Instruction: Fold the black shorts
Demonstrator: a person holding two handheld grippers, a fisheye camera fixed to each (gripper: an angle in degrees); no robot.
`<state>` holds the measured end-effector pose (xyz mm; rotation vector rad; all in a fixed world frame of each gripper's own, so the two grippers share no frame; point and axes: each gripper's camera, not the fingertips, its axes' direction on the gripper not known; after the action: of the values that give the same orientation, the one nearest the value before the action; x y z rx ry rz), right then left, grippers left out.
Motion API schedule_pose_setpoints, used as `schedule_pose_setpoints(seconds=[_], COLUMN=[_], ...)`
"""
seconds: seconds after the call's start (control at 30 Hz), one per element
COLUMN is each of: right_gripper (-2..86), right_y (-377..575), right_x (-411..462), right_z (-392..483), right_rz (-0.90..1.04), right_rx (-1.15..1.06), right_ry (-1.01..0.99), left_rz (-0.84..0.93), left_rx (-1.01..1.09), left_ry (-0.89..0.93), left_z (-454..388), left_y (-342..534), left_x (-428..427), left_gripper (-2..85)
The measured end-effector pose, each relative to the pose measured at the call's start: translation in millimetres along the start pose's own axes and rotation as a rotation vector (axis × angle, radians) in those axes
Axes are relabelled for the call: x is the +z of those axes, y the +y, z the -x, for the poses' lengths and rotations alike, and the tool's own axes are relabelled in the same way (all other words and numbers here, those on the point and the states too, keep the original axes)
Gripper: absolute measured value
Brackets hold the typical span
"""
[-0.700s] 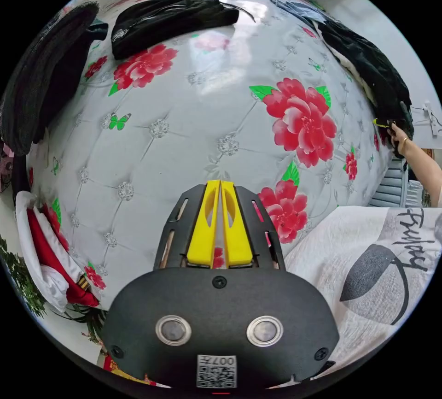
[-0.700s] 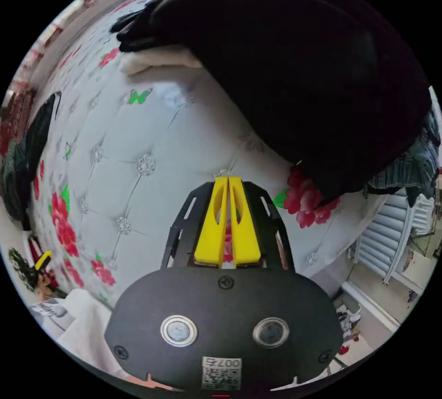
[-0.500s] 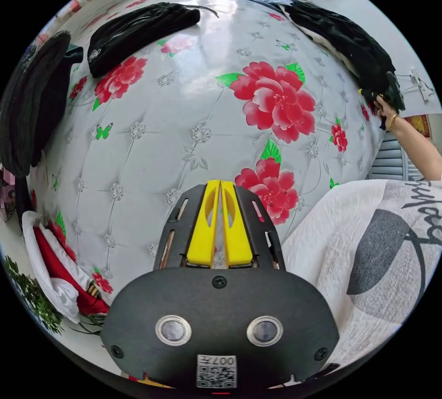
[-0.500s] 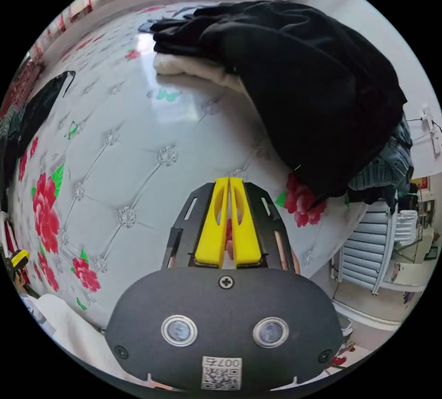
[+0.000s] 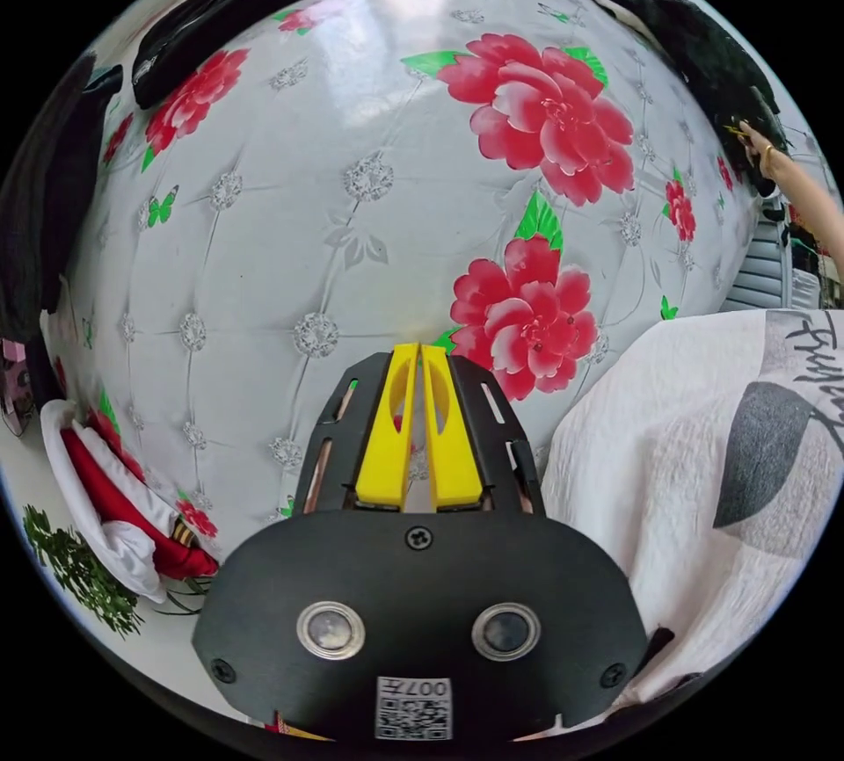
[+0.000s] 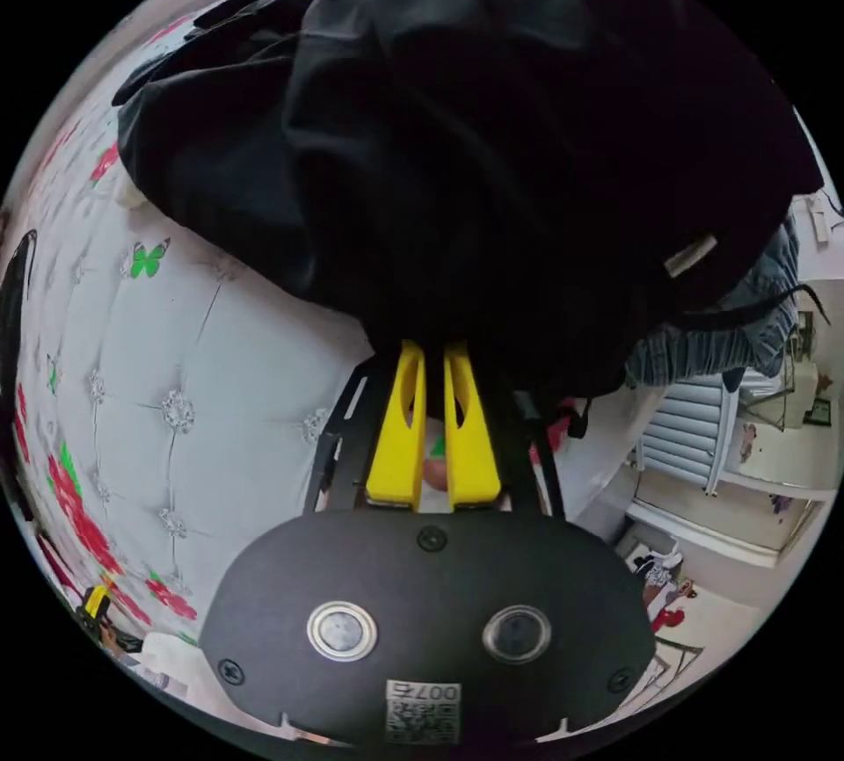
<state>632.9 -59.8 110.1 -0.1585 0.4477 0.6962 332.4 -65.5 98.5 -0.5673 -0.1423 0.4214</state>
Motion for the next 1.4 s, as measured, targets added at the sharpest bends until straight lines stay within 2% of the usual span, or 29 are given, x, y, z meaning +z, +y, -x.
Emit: schedule_pose_setpoints(seconds=[0.13,0.27,0.4,0.47,0.53,0.6,0.67,0.8,0.9,0.97,1.07,1.13,1.2,1.23,1.3,1.37,1.4], right_gripper=[0.7,0.0,-0.1,0.1,0.6,1.2,2.1,3.3,4.0,4.4,4.5,4.4,4.4,4.4,4.7,5.1,5.2], right_y=[70.6,174.2,267.3,331.4,379.0,421.8,458.9,459.2,432.2,407.1,382.7,374.3,367.4,361.3,350.4,334.8,330.1], right_x=[-18.1,-61.2,-107.2,-145.4,-182.0,-218.9,-251.7,-265.5,-246.0,-218.9,-188.6,-180.7,-178.5,-178.1,-178.6,-179.2,-178.7], right_z=[61.7,147.7,260.7,347.2,407.4,453.7,478.8,461.3,424.9,382.9,327.6,300.2,278.8,268.5,257.6,250.1,249.4], right_rz=[-0.124,-0.202,-0.142,-0.073,-0.041,-0.024,-0.036,-0.144,-0.147,-0.110,-0.070,-0.088,-0.131,-0.146,-0.162,-0.191,-0.196], right_rx=[-0.136,-0.312,-0.538,-0.770,-0.976,-1.208,-1.426,-1.366,-1.173,-0.991,-0.800,-0.740,-0.687,-0.657,-0.618,-0.582,-0.578], right_ry=[-0.008,-0.297,-0.593,-0.822,-0.945,-0.994,-0.950,-0.904,-0.885,-0.880,-0.857,-0.819,-0.776,-0.762,-0.764,-0.757,-0.753], left_rz=[0.006,-0.047,-0.170,-0.249,-0.355,-0.433,-0.492,-0.610,-0.643,-0.608,-0.484,-0.318,-0.222,-0.265,-0.233,-0.218,-0.208], left_rx=[-0.014,-0.032,-0.133,-0.173,-0.230,-0.275,-0.351,-0.443,-0.408,-0.324,-0.124,-0.013,0.041,0.103,0.085,0.054,0.023], left_ry=[0.045,0.048,0.101,0.169,0.165,0.126,0.024,-0.171,-0.187,-0.099,0.181,0.327,0.243,0.189,0.150,0.018,-0.112], left_z=[13.5,17.0,24.6,29.5,36.8,44.0,52.0,54.2,36.3,21.0,-7.5,-30.0,-42.1,-45.2,-36.1,-21.5,-10.3], left_y=[-3.9,5.2,28.4,43.8,70.5,95.8,125.5,190.6,210.7,203.9,169.7,131.7,110.8,107.4,96.6,90.6,89.7], left_x=[1.2,3.5,6.9,2.6,-10.9,-24.5,-38.1,-61.6,-61.7,-49.3,-10.7,29.3,51.2,48.8,45.9,38.0,33.3], left_gripper=[-1.0,-1.0,-0.8,-0.5,-0.4,-0.4,-0.5,0.6,1.9,3.4,6.4,7.9,6.7,4.9,2.8,2.1,2.1])
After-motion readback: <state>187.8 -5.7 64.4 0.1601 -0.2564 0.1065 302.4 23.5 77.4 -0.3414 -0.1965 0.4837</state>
